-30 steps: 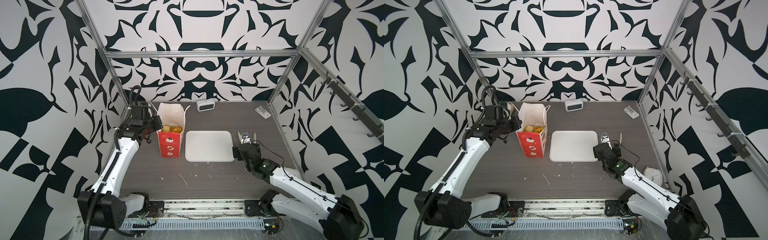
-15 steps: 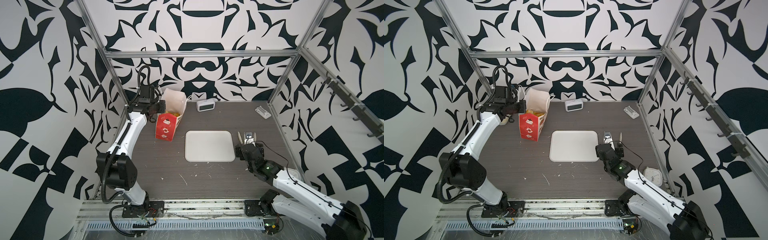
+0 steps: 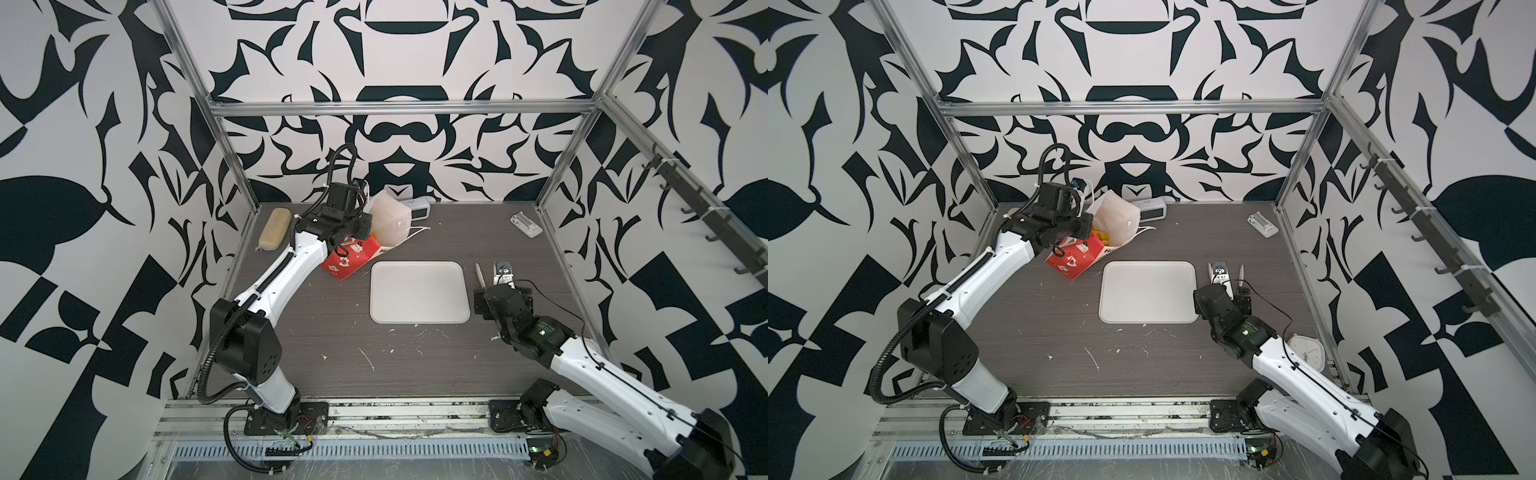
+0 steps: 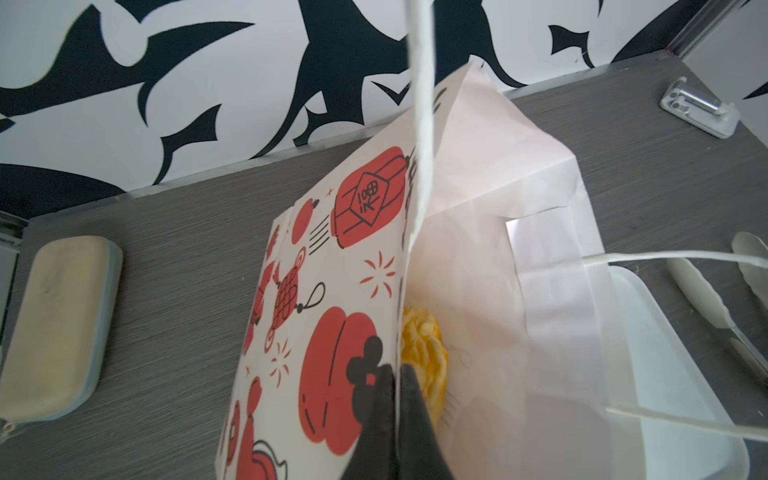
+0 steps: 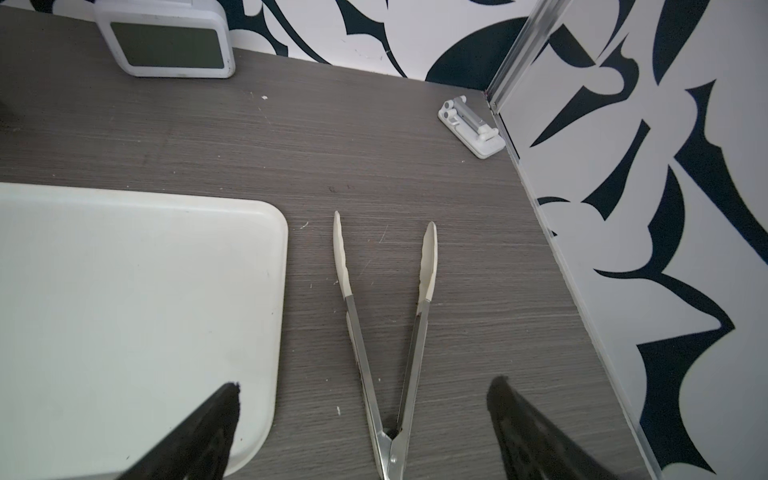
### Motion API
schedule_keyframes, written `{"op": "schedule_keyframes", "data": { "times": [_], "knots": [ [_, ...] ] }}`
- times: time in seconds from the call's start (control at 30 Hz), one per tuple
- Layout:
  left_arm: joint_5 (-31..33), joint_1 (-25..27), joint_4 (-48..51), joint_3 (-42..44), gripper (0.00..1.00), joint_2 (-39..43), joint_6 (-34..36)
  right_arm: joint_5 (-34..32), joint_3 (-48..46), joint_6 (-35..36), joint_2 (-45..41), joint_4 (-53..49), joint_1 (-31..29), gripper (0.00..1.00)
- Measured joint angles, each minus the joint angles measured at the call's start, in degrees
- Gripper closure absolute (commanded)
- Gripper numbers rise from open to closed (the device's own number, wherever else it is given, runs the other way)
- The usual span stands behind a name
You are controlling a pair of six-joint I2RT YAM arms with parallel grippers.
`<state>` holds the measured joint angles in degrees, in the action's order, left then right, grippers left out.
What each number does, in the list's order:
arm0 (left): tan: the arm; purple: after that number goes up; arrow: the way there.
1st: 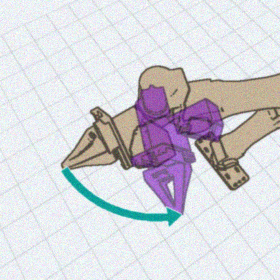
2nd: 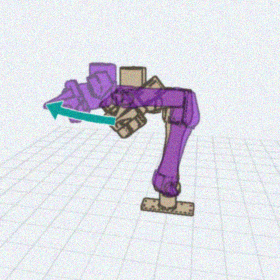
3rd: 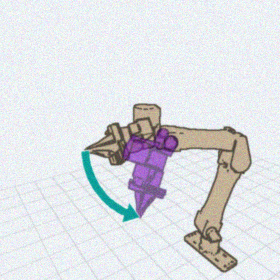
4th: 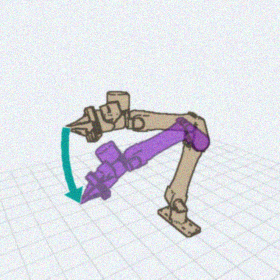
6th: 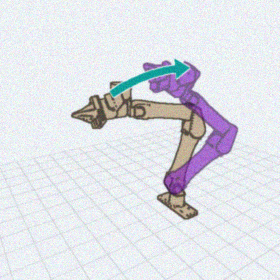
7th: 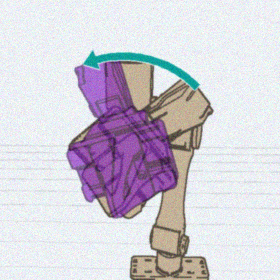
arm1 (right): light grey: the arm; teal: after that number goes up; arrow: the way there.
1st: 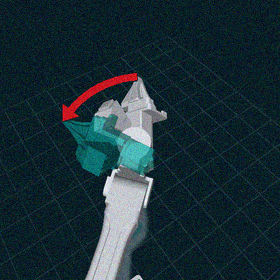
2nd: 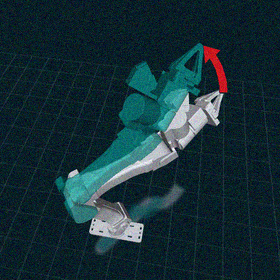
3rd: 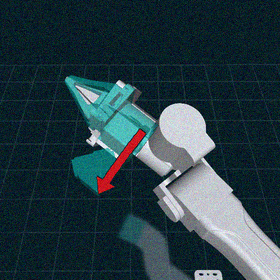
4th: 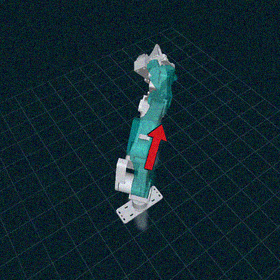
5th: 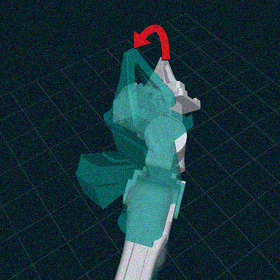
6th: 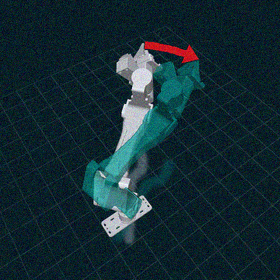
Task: Take the fake bread out of the paper bag
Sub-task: 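Grasp and tilt the bag rim with the left gripper while the right grasps tongs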
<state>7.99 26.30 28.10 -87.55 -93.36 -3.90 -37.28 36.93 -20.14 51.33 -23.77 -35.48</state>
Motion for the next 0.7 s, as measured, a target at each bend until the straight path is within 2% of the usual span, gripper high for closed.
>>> {"op": "schedule_keyframes", "data": {
  "times": [0.07, 0.17, 0.3, 0.47, 0.7],
  "knots": [
    [0.3, 1.0, -0.4, 2.1, 1.0, 1.3, -0.6, 0.3, 2.4, -1.3, 2.0, -2.7, 1.2, 0.0],
    [0.7, 2.3, -1.5, 5.7, 1.0, 3.8, -1.5, 2.3, 5.4, -2.8, 5.6, -6.2, 5.9, 0.0],
    [0.3, 3.1, -3.3, 10.8, 1.0, 8.0, -3.4, 7.1, 6.4, -3.3, 10.2, -9.1, 13.7, 0.0],
    [-0.1, 3.5, -4.6, 15.5, 1.0, 12.5, -5.9, 14.8, 6.4, -2.2, 15.0, -10.7, 20.5, 0.0],
    [-1.1, 4.3, -7.3, 18.9, 1.0, 14.1, -8.2, 22.6, 7.0, -0.1, 21.8, -10.6, 25.0, 0.0]
  ]
}}
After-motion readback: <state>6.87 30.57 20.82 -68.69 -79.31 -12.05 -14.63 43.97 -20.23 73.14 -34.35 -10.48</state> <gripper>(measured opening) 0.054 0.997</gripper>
